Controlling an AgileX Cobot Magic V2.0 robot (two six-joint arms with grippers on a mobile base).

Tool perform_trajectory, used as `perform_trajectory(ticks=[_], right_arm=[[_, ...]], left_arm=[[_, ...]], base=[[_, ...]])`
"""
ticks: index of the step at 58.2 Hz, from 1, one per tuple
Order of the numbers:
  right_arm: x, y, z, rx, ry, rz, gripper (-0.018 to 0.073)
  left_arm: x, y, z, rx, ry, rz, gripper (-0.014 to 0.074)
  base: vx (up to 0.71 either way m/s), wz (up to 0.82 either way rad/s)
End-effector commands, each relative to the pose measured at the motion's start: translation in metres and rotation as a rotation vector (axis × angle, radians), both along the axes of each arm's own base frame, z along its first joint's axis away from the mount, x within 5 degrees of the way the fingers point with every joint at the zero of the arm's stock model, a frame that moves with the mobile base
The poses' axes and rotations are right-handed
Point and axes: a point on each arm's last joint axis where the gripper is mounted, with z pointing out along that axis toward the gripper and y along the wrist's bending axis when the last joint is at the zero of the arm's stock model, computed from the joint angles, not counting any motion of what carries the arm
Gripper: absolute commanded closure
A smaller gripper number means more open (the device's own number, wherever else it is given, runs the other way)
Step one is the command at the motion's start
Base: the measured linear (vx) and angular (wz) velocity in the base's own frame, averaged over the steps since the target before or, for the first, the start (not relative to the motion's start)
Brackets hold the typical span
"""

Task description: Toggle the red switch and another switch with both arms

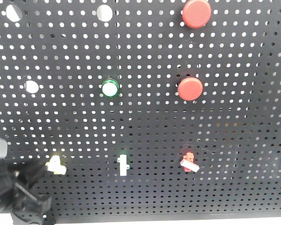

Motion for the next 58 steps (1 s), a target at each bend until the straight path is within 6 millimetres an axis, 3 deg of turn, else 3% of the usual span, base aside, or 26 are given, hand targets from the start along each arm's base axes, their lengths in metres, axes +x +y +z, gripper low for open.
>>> perform_trajectory(ticks=[1,8,24,35,46,58], right_arm=[[0.001,0.0,0.019,-0.008,-0.117,0.003,0.0566],[0.001,0.0,0.019,-0.008,-0.117,0.003,0.0566],[0.001,0.0,0.019,-0.008,-0.117,0.003,0.0566],[0.001,0.0,0.019,-0.008,-0.117,0.003,0.0566],[0.001,0.0,0.019,-0.008,-0.117,0.003,0.0566],[0.001,0.0,0.019,-0.008,-0.116,0.003,0.0566]], left_arm=[[-0.001,-0.003,0.02,-0.056,-0.068,-0.008,0.0594],[-0.001,-0.003,0.022,-0.066,-0.088,-0.015,0.0594],[-0.01,-0.008,0.051,-0.17,-0.323,-0.105,0.0594],[0.0,-0.012,0.039,-0.153,-0.27,-0.102,0.0594],[0.016,-0.015,0.012,-0.109,-0.13,-0.072,0.0594],[0.007,-0.016,0.009,-0.122,-0.025,-0.038,0.0594]], base=[[0.0,0.0],[0.0,0.0],[0.0,0.0],[0.0,0.0],[0.0,0.0],[0.0,0.0]])
